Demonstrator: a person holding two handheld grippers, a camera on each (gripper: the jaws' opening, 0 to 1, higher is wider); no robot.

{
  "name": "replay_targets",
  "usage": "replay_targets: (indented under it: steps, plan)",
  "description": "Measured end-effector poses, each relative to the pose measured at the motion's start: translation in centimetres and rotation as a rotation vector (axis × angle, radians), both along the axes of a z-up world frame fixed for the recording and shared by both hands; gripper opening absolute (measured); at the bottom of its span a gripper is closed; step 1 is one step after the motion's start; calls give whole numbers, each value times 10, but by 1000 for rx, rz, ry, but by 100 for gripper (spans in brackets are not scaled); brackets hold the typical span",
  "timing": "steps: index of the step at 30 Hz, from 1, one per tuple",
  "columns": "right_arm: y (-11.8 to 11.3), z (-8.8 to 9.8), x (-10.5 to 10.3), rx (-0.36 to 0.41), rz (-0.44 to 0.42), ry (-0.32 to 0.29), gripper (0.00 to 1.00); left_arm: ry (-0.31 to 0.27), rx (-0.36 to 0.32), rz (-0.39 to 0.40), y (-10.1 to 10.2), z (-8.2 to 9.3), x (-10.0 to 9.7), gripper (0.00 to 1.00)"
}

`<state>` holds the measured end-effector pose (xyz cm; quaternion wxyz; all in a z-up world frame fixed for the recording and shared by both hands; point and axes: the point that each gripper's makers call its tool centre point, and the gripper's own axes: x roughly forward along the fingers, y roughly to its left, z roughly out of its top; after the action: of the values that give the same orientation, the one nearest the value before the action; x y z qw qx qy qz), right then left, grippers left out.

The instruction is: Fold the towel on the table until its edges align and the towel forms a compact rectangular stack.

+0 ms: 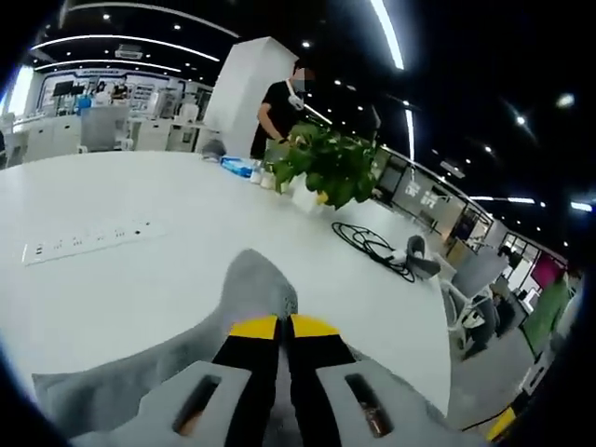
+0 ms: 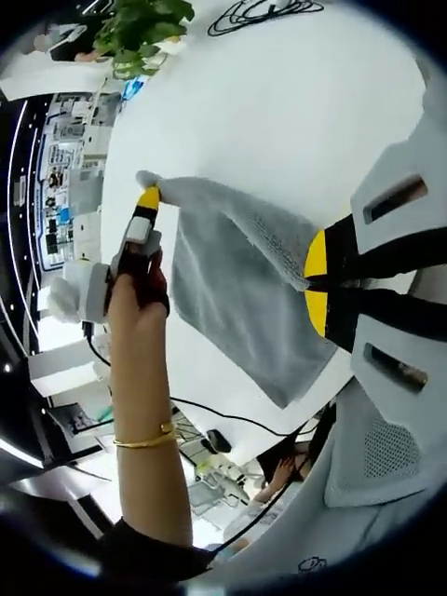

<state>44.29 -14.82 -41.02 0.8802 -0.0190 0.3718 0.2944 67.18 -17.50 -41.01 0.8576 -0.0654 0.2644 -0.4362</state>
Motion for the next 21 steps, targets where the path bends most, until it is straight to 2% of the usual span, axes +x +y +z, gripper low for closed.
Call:
replay_targets:
  steps: [3,5,9,15,21]
  plan:
    - [16,4,-1,-6,42,-16,0,-10,9,26,17,4,-1,2]
    - [28,5,-1,-14,75,-28,0,-33,41,54,31,5,3,2]
    - [50,9,-1,-4,126,-44,0,-42,24,79,52,13,4,2]
    - [82,17,2,25,174,-60,0,-69,35,118,83,22,6,2]
    - [113,20,2,39,236,-79,0,-80,49,147,116,22,11,2]
